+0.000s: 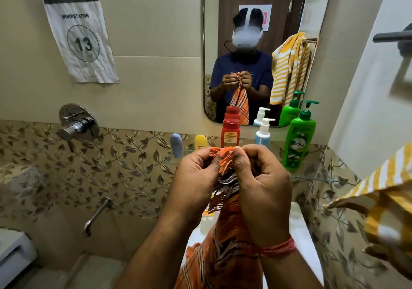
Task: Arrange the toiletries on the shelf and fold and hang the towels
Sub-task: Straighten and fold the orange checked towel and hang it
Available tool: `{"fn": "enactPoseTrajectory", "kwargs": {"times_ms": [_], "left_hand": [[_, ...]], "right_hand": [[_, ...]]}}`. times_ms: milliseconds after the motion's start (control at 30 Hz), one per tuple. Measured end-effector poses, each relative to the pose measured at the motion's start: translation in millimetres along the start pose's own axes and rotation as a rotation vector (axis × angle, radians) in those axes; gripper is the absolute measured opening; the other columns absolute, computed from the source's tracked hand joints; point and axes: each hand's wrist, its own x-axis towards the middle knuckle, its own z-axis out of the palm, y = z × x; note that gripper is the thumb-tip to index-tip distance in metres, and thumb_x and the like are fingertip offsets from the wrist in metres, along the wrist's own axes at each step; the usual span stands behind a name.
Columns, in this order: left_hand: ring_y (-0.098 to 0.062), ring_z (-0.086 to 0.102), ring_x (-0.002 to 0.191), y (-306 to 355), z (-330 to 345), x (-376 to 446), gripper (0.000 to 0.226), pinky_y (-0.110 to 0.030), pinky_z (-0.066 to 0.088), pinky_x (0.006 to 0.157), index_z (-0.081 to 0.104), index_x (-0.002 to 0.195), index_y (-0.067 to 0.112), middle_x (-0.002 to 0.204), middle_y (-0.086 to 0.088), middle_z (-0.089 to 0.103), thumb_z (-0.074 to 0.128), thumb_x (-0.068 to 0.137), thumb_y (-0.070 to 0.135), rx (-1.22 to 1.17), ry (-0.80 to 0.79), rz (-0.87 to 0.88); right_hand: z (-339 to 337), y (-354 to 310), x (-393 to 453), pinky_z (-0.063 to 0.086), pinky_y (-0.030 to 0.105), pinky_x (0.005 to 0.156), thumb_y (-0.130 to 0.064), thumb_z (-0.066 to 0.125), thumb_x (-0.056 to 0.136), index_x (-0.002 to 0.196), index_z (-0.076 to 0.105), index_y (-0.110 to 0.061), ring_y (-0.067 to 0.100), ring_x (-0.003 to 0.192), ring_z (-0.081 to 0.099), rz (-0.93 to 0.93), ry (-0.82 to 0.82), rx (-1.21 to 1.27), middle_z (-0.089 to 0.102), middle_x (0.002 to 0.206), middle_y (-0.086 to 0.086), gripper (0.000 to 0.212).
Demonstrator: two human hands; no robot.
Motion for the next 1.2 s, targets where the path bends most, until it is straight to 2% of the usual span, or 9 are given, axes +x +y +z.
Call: {"fn": "enactPoseTrajectory", "kwargs": {"times_ms": [167, 300, 400, 533, 667, 800, 933, 1033, 1200], "left_hand": [[-0.020, 0.077, 0.092, -0.2, -1.0, -3.3, 0.024, -0.028, 0.061, 0.075, 0.075, 0.097, 0.018, 0.094, -0.006, 0.079, 0.064, 0.079, 0.030, -0.017, -0.057, -0.003], [-0.029, 0.074, 0.101, -2.2, -1.9, -5.5, 0.026, -0.043, 0.058, 0.089, 0.078, 0.098, 0.016, 0.101, -0.013, 0.078, 0.058, 0.087, 0.029, -0.090, -0.037, -0.014], [-0.033, 0.073, 0.104, -4.6, -3.5, -4.5, 0.030, -0.050, 0.055, 0.092, 0.078, 0.101, 0.015, 0.104, -0.017, 0.076, 0.055, 0.092, 0.032, -0.108, -0.039, -0.029], [-0.033, 0.073, 0.104, -3.9, -3.8, -5.5, 0.034, -0.048, 0.056, 0.092, 0.075, 0.108, 0.009, 0.106, -0.018, 0.076, 0.060, 0.091, 0.035, -0.084, -0.071, -0.002], [-0.031, 0.073, 0.098, -4.9, -5.2, -2.7, 0.023, -0.045, 0.057, 0.086, 0.075, 0.099, 0.010, 0.098, -0.016, 0.076, 0.058, 0.095, 0.025, -0.070, 0.004, -0.002], [-0.032, 0.073, 0.087, -4.3, -9.2, 2.9, 0.030, -0.047, 0.060, 0.079, 0.074, 0.084, 0.018, 0.086, -0.012, 0.075, 0.052, 0.103, 0.021, 0.014, 0.136, 0.022], [-0.019, 0.072, 0.072, 7.8, -27.8, 17.5, 0.026, -0.038, 0.057, 0.068, 0.073, 0.089, 0.020, 0.078, -0.001, 0.075, 0.052, 0.104, 0.025, 0.047, 0.324, 0.093], [-0.020, 0.073, 0.072, 14.2, -29.2, 21.5, 0.024, -0.039, 0.059, 0.068, 0.073, 0.090, 0.018, 0.079, -0.002, 0.076, 0.055, 0.103, 0.026, 0.133, 0.265, 0.082], [-0.029, 0.075, 0.087, -0.5, -9.7, 13.0, 0.017, -0.050, 0.059, 0.086, 0.076, 0.095, 0.014, 0.090, -0.011, 0.078, 0.062, 0.100, 0.021, 0.075, 0.083, -0.051]], "right_hand": [[1.9, 1.6, -3.5, 0.059, 0.028, 0.063, -0.026, 0.063, 0.095, 0.096, 0.071, -0.015, 0.010, 0.077, 0.070, -0.015, 0.011, -0.004, 0.070, 0.082, -0.007, 0.014], [1.6, 1.8, -3.0, 0.059, 0.027, 0.063, -0.028, 0.063, 0.094, 0.094, 0.070, -0.018, 0.007, 0.077, 0.068, -0.073, -0.010, -0.104, 0.069, 0.081, -0.009, 0.013], [2.9, 2.4, -4.6, 0.058, 0.026, 0.062, -0.027, 0.065, 0.093, 0.091, 0.068, -0.017, 0.004, 0.075, 0.066, -0.115, -0.002, -0.175, 0.067, 0.080, -0.010, 0.011], [4.9, 2.5, -4.2, 0.055, 0.023, 0.059, -0.029, 0.065, 0.093, 0.087, 0.065, -0.018, 0.002, 0.070, 0.062, -0.158, 0.016, -0.255, 0.063, 0.075, -0.010, 0.012], [6.2, 1.5, -5.0, 0.055, 0.027, 0.058, -0.033, 0.064, 0.092, 0.087, 0.062, -0.021, 0.002, 0.070, 0.062, -0.130, -0.032, -0.268, 0.062, 0.075, -0.013, 0.014], [1.4, -0.8, -5.3, 0.055, 0.024, 0.059, -0.034, 0.067, 0.090, 0.085, 0.062, -0.023, 0.006, 0.072, 0.065, -0.055, -0.181, -0.160, 0.063, 0.074, -0.010, 0.013], [-13.2, 5.0, -3.7, 0.053, 0.040, 0.058, -0.030, 0.068, 0.090, 0.078, 0.062, -0.023, 0.016, 0.063, 0.062, 0.067, -0.359, -0.034, 0.064, 0.070, 0.001, 0.015], [-15.9, 4.7, -2.5, 0.056, 0.041, 0.063, -0.030, 0.066, 0.089, 0.081, 0.066, -0.017, 0.025, 0.070, 0.065, 0.142, -0.265, 0.147, 0.067, 0.076, 0.008, 0.014], [-4.0, -8.9, 3.4, 0.056, 0.026, 0.068, -0.022, 0.063, 0.089, 0.087, 0.069, -0.014, 0.014, 0.076, 0.068, 0.170, -0.170, 0.428, 0.071, 0.081, 0.003, 0.010]]}}
